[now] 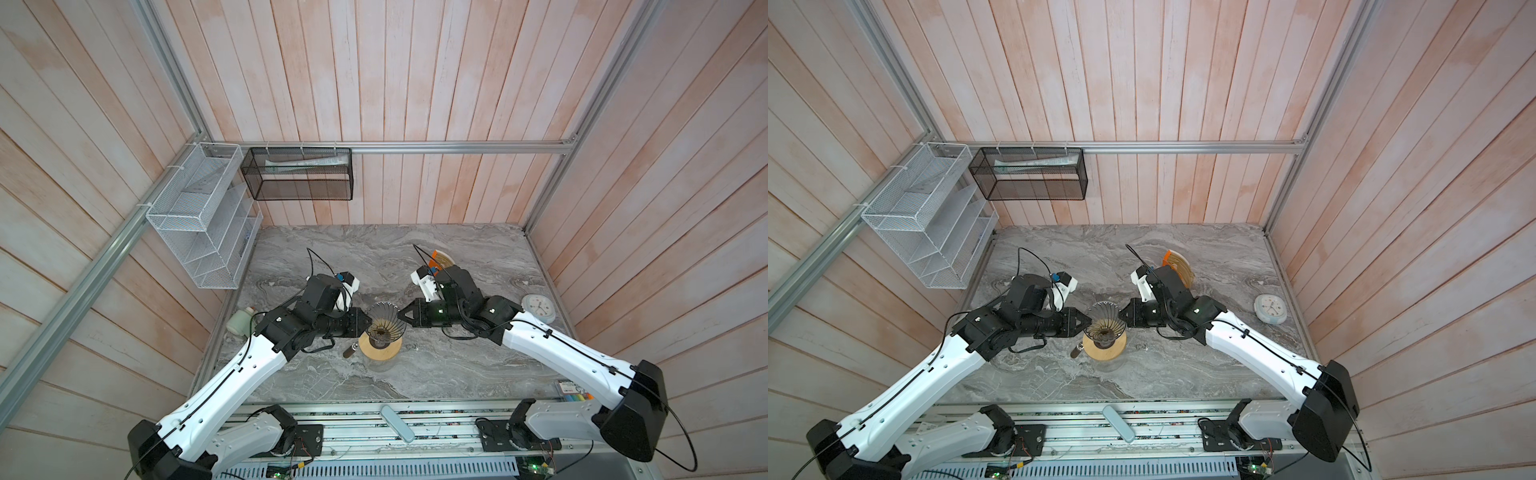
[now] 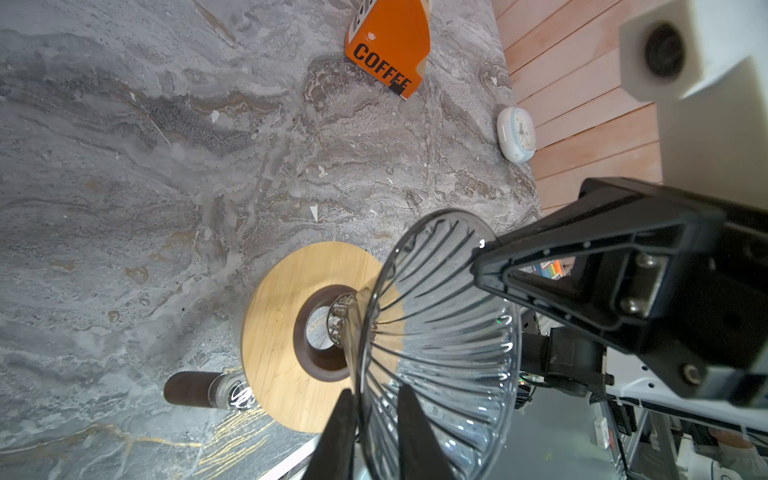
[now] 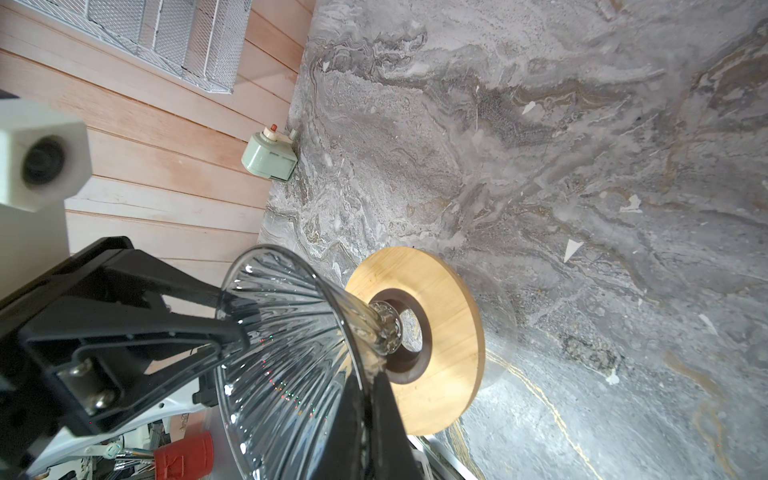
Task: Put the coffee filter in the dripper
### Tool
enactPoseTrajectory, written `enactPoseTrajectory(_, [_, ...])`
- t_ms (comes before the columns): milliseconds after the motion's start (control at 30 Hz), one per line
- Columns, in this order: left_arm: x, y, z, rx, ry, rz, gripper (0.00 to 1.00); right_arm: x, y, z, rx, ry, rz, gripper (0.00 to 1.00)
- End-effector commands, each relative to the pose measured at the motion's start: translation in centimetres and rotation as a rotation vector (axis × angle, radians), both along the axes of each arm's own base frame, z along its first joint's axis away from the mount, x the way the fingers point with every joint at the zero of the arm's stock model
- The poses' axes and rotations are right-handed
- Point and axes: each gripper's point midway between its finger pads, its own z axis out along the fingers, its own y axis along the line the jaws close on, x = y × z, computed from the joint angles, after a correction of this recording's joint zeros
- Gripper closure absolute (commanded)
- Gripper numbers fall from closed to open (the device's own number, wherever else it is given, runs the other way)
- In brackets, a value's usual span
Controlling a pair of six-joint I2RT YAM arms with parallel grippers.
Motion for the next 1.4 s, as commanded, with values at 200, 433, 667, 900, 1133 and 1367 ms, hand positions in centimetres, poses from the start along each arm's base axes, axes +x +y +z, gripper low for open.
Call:
enactPoseTrajectory(200, [-0.3, 0.1, -2.4, 0.033, 0.028, -0.007, 0.88, -0.4, 0.3, -1.2, -0.014, 0.037, 0.012, 1.0])
enactPoseTrajectory(433, [-0.5, 0.2, -3.1, 0.036, 0.043, -0.006, 0.92, -0.4, 0.5, -1.9, -0.027, 0.055, 0.017, 1.0])
enactPoseTrajectory(667, [-0.8, 0.3, -2.7, 0.027, 0.043, -0.004, 0.88, -0.6, 0.6, -1.7, -0.024, 0.066, 0.023, 1.0])
enactPoseTrajectory(900, [-1.1, 0.8, -2.0, 0.031, 0.031, 0.01, 0.81, -0.9, 0.4, -1.8, -0.03, 0.073, 0.02, 1.0])
enactPoseTrajectory(1133, [-0.8, 0.9, -1.9, 0.037, 0.019, 0.014, 0.62, -1.0, 0.1, -2.6, -0.06, 0.079, 0.011, 1.0])
enactPoseTrajectory(1367, [-0.2, 0.7, -1.2, 0.047, -0.006, 0.007, 0.58, -1.4, -0.1, -3.2, -0.079, 0.093, 0.014, 1.0])
